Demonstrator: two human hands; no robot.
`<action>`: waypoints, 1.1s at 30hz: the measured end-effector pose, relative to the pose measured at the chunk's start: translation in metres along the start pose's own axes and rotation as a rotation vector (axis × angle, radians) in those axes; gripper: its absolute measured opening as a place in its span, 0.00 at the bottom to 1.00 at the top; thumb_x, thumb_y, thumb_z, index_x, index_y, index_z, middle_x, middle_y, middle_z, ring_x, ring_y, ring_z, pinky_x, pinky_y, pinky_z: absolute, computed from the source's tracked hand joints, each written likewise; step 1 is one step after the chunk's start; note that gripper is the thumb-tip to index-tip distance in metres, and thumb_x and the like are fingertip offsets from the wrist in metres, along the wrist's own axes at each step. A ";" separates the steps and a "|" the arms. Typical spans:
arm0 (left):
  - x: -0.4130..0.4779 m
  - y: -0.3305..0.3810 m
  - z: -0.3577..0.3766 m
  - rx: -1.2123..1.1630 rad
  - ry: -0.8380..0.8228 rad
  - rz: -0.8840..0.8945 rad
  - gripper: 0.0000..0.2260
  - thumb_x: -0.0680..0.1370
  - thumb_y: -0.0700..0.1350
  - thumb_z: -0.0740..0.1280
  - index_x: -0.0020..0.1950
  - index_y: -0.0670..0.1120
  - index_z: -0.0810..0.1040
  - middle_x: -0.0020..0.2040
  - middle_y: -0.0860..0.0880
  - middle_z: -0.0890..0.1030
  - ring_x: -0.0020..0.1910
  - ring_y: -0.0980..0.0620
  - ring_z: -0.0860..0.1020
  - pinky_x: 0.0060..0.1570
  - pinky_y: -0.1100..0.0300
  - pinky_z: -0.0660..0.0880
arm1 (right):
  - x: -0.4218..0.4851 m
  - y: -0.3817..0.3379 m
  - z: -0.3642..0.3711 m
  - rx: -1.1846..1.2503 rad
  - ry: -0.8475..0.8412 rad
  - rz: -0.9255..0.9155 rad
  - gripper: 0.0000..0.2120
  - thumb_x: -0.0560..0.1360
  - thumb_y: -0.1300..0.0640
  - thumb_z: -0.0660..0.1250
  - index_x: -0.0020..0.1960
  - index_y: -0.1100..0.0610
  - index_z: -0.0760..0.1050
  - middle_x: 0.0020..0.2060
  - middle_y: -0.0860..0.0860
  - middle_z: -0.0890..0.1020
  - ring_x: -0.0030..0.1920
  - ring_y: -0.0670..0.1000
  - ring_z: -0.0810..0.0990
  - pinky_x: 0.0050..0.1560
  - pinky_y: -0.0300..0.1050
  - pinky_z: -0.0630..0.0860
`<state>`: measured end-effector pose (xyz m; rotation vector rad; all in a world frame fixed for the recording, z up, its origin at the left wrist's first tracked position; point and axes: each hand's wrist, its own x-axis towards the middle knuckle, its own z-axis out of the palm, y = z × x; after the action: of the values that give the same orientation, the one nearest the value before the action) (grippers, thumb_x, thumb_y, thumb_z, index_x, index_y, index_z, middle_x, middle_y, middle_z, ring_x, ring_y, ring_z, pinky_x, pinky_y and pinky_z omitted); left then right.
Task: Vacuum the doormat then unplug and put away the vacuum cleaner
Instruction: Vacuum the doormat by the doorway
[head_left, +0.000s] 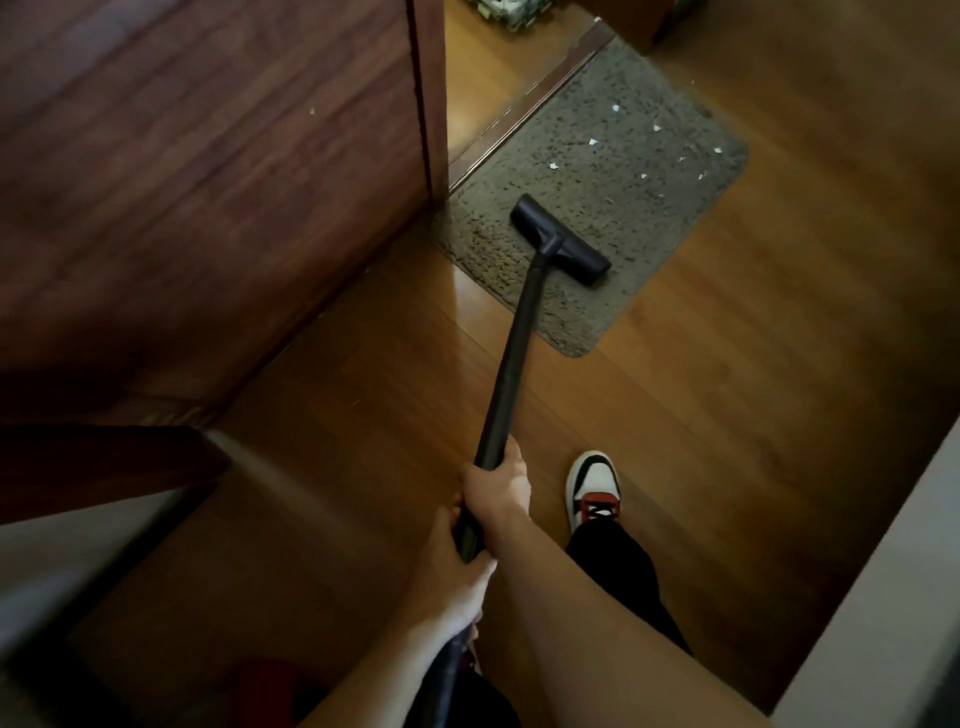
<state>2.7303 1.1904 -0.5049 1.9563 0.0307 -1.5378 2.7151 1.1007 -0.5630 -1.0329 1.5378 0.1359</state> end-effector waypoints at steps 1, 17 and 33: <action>0.004 0.006 0.004 0.013 -0.002 -0.009 0.14 0.78 0.45 0.69 0.58 0.49 0.67 0.39 0.43 0.78 0.20 0.53 0.72 0.21 0.60 0.70 | 0.004 -0.005 -0.005 0.012 0.005 0.003 0.31 0.76 0.62 0.67 0.76 0.47 0.64 0.46 0.56 0.83 0.30 0.49 0.82 0.32 0.46 0.83; 0.058 0.137 0.082 0.133 0.012 -0.020 0.10 0.79 0.46 0.67 0.56 0.51 0.67 0.41 0.40 0.80 0.24 0.49 0.75 0.25 0.58 0.75 | 0.091 -0.103 -0.108 0.041 -0.017 0.038 0.27 0.78 0.63 0.67 0.73 0.51 0.64 0.42 0.55 0.81 0.25 0.47 0.79 0.32 0.46 0.82; 0.058 0.151 0.071 0.084 -0.025 -0.017 0.08 0.79 0.45 0.66 0.54 0.48 0.68 0.39 0.43 0.78 0.23 0.50 0.73 0.25 0.58 0.75 | 0.090 -0.120 -0.101 0.063 0.003 0.082 0.24 0.78 0.64 0.66 0.70 0.51 0.64 0.44 0.56 0.79 0.24 0.49 0.77 0.32 0.44 0.79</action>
<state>2.7467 1.0149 -0.4940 2.0059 -0.0283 -1.5980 2.7293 0.9205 -0.5564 -0.9211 1.5785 0.1423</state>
